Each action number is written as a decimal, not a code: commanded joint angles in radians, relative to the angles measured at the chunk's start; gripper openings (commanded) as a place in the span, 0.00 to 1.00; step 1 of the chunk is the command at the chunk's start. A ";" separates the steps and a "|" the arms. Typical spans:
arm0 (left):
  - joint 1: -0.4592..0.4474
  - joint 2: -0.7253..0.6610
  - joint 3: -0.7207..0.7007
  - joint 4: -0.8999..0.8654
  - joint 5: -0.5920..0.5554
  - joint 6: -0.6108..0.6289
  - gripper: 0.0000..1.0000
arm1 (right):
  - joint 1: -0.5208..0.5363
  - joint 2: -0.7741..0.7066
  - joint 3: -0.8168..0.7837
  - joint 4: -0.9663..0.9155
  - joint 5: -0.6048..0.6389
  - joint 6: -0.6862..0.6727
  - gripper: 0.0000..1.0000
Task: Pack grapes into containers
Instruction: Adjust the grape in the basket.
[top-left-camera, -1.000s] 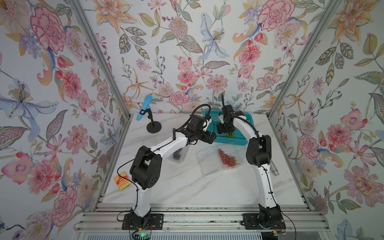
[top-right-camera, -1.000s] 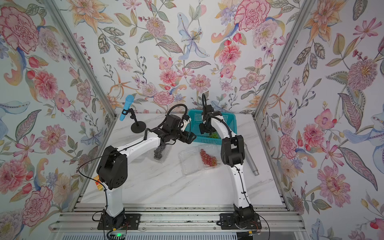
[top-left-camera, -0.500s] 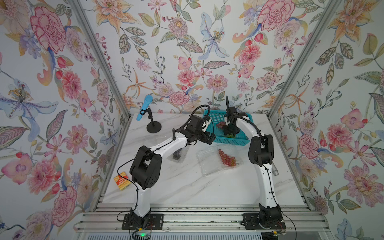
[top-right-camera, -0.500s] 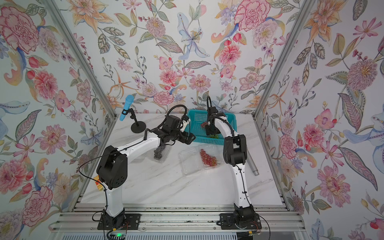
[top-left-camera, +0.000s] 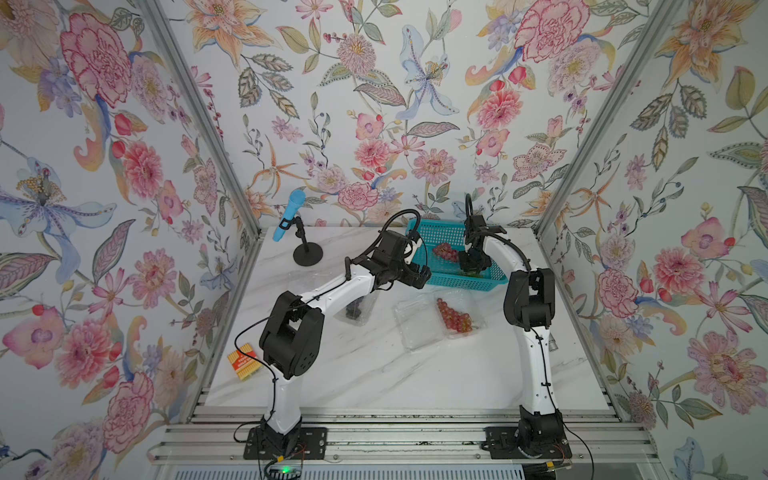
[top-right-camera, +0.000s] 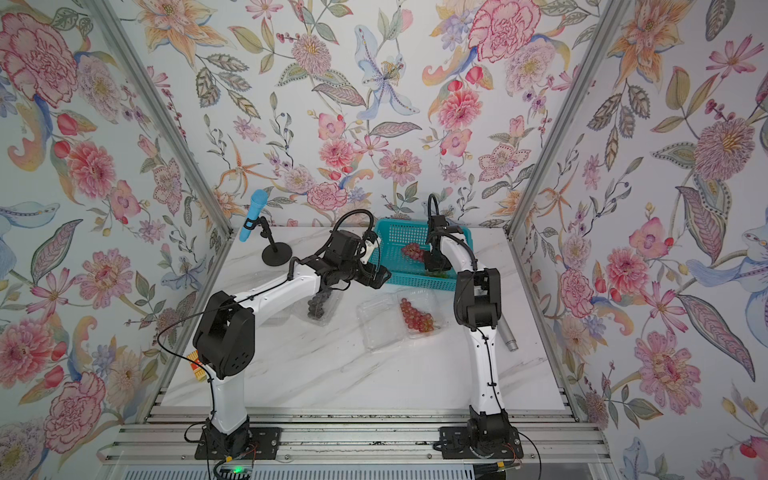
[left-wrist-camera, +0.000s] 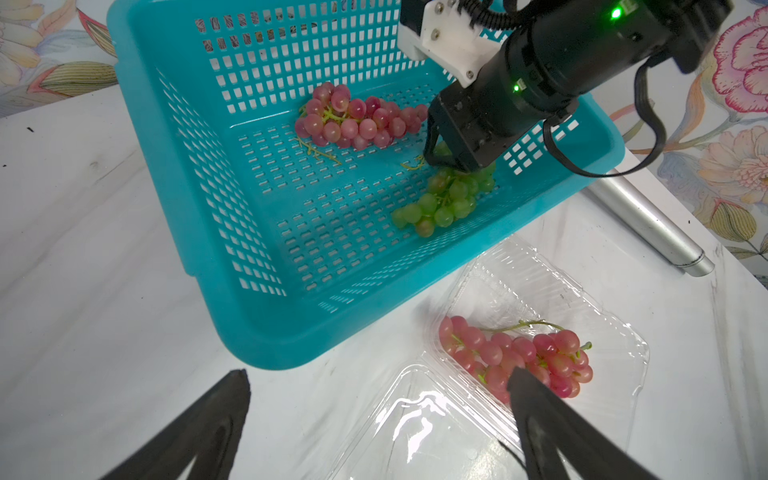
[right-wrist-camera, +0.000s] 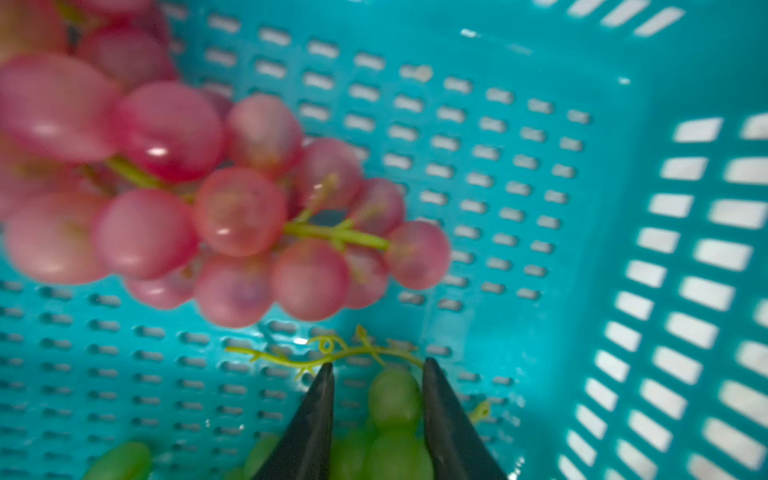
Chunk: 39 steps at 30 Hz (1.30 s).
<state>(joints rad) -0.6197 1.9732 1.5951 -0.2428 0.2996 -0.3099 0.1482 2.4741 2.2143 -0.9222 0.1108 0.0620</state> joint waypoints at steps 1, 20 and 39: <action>0.013 0.016 0.023 -0.004 -0.003 0.009 1.00 | -0.035 0.011 0.051 -0.016 0.011 0.039 0.34; 0.014 0.055 0.080 -0.039 -0.001 0.025 1.00 | -0.065 -0.138 -0.107 -0.015 -0.136 0.082 0.57; 0.014 0.040 0.066 -0.037 -0.002 0.032 1.00 | -0.002 0.020 0.015 -0.014 -0.419 0.214 0.80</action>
<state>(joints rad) -0.6151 2.0151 1.6436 -0.2687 0.3027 -0.3019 0.1112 2.4325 2.1555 -0.9230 -0.2127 0.2272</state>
